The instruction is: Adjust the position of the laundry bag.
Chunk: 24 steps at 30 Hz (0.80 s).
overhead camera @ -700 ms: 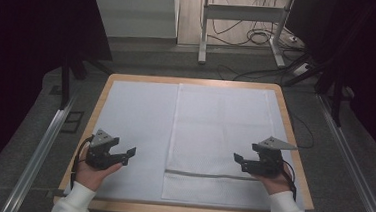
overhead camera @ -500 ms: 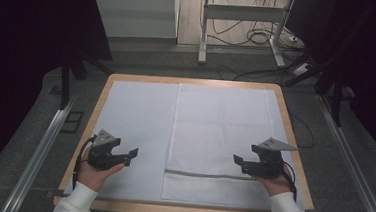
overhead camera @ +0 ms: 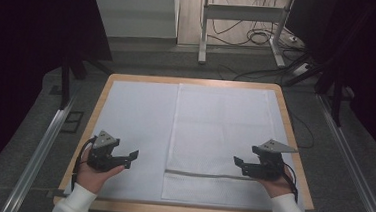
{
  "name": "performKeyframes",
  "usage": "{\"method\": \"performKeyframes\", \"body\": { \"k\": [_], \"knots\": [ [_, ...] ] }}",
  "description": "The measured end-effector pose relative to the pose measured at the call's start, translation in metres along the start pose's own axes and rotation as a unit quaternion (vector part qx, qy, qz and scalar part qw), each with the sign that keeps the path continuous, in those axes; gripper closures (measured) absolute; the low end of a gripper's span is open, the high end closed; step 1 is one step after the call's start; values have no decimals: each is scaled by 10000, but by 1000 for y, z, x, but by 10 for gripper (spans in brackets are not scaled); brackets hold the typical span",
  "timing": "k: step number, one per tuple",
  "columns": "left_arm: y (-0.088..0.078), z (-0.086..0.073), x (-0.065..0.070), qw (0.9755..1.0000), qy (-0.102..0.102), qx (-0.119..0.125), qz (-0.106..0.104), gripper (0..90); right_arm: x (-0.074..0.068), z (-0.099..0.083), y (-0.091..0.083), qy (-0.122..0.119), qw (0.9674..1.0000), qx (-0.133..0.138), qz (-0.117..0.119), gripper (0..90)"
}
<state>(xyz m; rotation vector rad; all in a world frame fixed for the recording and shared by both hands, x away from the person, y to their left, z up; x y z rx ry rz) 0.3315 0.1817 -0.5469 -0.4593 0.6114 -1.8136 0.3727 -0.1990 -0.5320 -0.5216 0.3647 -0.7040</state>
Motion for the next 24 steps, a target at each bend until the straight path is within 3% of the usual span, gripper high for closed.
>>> {"method": "performKeyframes", "body": {
  "k": [9, 15, 21, 24],
  "knots": [
    [-8, 11, 3, 9997, -209, 78, -18, 167, 5, 2, -9, 78, 9999, 110, -93, 171],
    [-10, 13, 6, 9993, -346, -22, -102, 172, 11, 1, -12, 126, 9997, 90, -185, 171],
    [-2, 12, 10, 9993, -325, -162, -109, 188, 15, 2, -15, 135, 9995, 123, -261, 171],
    [0, 9, 17, 9988, -350, -236, -248, 193, 15, 1, -15, 111, 9995, 111, -266, 171]
  ]
}}
Point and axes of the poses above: each handheld gripper's, and its own axes: y roughly forward along the jaws, z roughly out of its top, x roughly to its right, the point moved 10 cm from there along y, roughly forward along the jaws, and after that the axes turned 9 degrees about z, right-handed, at the moved point
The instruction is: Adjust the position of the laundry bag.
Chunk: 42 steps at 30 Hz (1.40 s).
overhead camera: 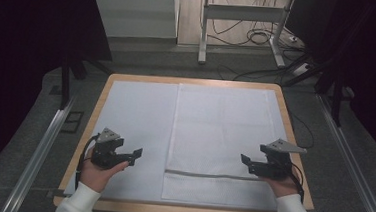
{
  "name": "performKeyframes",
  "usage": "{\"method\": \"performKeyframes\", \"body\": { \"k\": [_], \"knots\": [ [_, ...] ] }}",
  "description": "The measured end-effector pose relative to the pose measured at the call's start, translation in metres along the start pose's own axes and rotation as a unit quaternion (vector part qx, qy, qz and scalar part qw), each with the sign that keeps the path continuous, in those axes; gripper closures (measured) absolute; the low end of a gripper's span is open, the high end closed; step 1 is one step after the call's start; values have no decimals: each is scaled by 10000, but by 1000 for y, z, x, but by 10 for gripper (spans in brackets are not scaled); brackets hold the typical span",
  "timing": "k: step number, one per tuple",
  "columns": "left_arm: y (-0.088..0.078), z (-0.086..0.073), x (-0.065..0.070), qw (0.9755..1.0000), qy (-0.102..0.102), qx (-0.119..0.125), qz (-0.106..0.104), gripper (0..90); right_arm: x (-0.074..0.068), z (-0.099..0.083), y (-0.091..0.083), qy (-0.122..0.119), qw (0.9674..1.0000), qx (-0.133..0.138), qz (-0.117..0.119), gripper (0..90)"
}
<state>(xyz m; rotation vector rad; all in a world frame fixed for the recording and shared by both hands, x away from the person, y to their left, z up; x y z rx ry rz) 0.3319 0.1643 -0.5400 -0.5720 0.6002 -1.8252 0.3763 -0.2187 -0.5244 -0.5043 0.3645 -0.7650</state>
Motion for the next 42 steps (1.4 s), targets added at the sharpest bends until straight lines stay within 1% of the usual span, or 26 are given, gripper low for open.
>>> {"method": "performKeyframes", "body": {
  "k": [3, 6, 8, 13, 17, 19, 21, 24, 28, 32, 34, 36, 38, 42],
  "knots": [
    [2, -2, 1, 10000, 29, -38, 40, 196, 0, 0, -1, 38, 10000, -14, 12, 173],
    [3, -1, 4, 10000, 44, -37, 17, 197, 0, 0, -2, 37, 10000, 3, 13, 173],
    [5, -1, 6, 9999, 108, -61, 23, 198, 0, 0, -1, 41, 10000, -12, -7, 173],
    [10, -5, 13, 9996, 164, -211, -32, 200, 2, -2, 0, 47, 10000, -52, -30, 174],
    [13, -4, 17, 9995, 174, -256, -74, 201, 4, -2, -1, 15, 10000, -33, -83, 181],
    [15, -3, 21, 9995, 191, -252, -77, 201, 3, -1, -1, 4, 10000, -37, -83, 181],
    [16, 0, 24, 9997, 170, -187, -65, 215, 4, -2, -1, -8, 9999, -51, -100, 181],
    [19, 0, 27, 9994, 275, -207, 8, 215, 5, -2, -1, -29, 9999, -68, -113, 181],
    [22, 0, 29, 9994, 221, -270, -30, 216, 7, -4, 0, -21, 9998, -90, -153, 184],
    [23, 1, 32, 9993, 219, -288, -62, 216, 8, -4, -1, -22, 9998, -88, -169, 184],
    [26, 0, 33, 9992, 215, -348, -27, 232, 7, -3, 0, -19, 9998, -86, -177, 184],
    [30, -1, 38, 9989, 208, -424, -66, 232, 8, -3, -1, -32, 9998, -78, -198, 184],
    [34, -2, 43, 9986, 242, -458, -93, 231, 7, -1, -1, -104, 9997, -22, -230, 188],
    [38, 1, 47, 9985, 235, -484, -138, 231, 6, 0, -1, -129, 9996, -3, -238, 188]
  ]
}}
Point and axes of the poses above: each handheld gripper's, and its own axes: y roughly forward along the jaws, z roughly out of its top, x roughly to its right, the point moved 10 cm from there along y, roughly forward along the jaws, and after that the axes turned 9 degrees about z, right-handed, at the moved point
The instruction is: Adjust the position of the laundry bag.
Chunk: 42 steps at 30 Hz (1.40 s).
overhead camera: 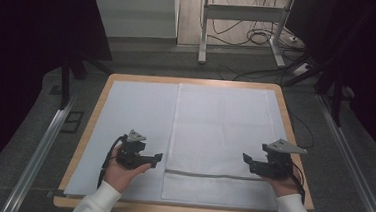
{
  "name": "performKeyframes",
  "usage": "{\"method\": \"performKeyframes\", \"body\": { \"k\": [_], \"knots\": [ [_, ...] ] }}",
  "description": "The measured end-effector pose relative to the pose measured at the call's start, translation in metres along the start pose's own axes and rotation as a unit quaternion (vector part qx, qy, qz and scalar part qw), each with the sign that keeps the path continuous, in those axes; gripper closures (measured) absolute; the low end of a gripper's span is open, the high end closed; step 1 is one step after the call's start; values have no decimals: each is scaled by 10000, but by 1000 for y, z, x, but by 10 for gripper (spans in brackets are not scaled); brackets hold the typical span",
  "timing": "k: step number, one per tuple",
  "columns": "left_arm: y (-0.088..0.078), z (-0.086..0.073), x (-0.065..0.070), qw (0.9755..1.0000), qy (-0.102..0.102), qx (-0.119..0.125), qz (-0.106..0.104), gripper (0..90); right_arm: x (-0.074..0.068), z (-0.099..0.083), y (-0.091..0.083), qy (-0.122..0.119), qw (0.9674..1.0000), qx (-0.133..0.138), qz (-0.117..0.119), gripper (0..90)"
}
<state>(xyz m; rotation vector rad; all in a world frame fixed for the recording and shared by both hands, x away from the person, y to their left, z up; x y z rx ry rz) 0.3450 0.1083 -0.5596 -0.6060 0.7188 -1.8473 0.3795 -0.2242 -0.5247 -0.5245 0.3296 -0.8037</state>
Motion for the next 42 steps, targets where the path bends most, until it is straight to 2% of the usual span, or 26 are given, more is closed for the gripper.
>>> {"method": "performKeyframes", "body": {
  "k": [9, 15, 21, 25, 38, 42],
  "knots": [
    [9, 4, 7, 9999, -72, -89, -86, 240, 0, -2, 2, 6, 10000, -32, 38, 187],
    [18, 2, 13, 9997, -40, -228, -40, 249, 0, -2, 2, -5, 10000, -68, 32, 187],
    [24, 3, 18, 9995, -57, -284, -82, 250, 3, -2, 1, 15, 10000, -28, -59, 190],
    [29, 4, 20, 9995, 58, -297, 64, 260, 3, -3, 1, -4, 10000, -37, -50, 191],
    [45, 4, 29, 9988, 10, -477, -79, 265, 2, -4, 3, -22, 9999, -111, -55, 191],
    [49, 4, 33, 9987, -11, -510, -91, 299, 3, -5, 3, -14, 9999, -119, -56, 191]
  ]
}}
Point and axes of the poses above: each handheld gripper's, and its own axes: y roughly forward along the jaws, z roughly out of its top, x roughly to its right, the point moved 10 cm from there along y, roughly forward along the jaws, and after that the axes turned 9 degrees about z, right-handed, at the moved point
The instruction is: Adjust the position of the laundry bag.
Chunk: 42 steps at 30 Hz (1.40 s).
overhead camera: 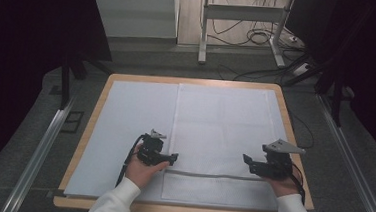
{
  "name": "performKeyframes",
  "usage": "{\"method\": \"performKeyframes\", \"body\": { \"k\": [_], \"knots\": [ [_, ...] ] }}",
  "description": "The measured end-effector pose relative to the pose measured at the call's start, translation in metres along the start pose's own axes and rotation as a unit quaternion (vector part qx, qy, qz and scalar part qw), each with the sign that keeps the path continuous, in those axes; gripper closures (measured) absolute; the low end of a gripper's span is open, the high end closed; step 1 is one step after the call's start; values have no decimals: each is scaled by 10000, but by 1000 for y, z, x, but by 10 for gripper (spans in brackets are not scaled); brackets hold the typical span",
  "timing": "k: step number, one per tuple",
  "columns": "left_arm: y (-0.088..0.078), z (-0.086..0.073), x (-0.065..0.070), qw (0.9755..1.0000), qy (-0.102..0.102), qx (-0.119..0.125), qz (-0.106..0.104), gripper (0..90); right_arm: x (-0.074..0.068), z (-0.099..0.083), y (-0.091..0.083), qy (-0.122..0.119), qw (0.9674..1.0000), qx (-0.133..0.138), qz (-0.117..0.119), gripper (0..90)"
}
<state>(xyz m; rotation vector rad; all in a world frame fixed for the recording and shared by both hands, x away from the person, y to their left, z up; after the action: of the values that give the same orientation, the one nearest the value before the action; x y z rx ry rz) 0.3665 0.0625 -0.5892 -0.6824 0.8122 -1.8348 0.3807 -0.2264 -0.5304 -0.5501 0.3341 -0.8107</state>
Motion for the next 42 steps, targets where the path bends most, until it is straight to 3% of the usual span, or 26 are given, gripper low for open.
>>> {"method": "performKeyframes", "body": {
  "k": [5, 13, 23, 29, 37, 42],
  "knots": [
    [4, 0, 2, 10000, 14, -36, 25, 353, 2, 0, -1, 27, 10000, -9, -57, 191],
    [10, -5, 8, 9998, 45, -169, -102, 440, 4, 0, -2, 69, 10000, 5, -71, 191],
    [13, -6, 11, 9998, 155, -117, -28, 709, 3, 1, -2, 71, 10000, 29, -32, 191],
    [13, -7, 10, 9997, 173, -115, -148, 849, 4, 1, -2, 75, 10000, 16, -49, 191],
    [13, -7, 10, 9996, 145, -83, -213, 878, 10, 6, -7, 280, 9996, 70, -39, 194],
    [13, -7, 10, 9995, 111, -72, -284, 882, 21, 5, -9, 405, 9990, -164, -85, 199]
  ]
}}
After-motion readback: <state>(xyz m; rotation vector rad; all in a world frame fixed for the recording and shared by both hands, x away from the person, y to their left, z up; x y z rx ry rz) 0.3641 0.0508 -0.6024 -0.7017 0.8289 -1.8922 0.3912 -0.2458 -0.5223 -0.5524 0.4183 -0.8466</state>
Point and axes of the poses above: each handheld gripper's, and its own axes: y roughly forward along the jaws, z roughly out of its top, x roughly to its right, the point moved 10 cm from there along y, roughly forward along the jaws, and after that the axes turned 9 degrees about z, right-handed, at the moved point
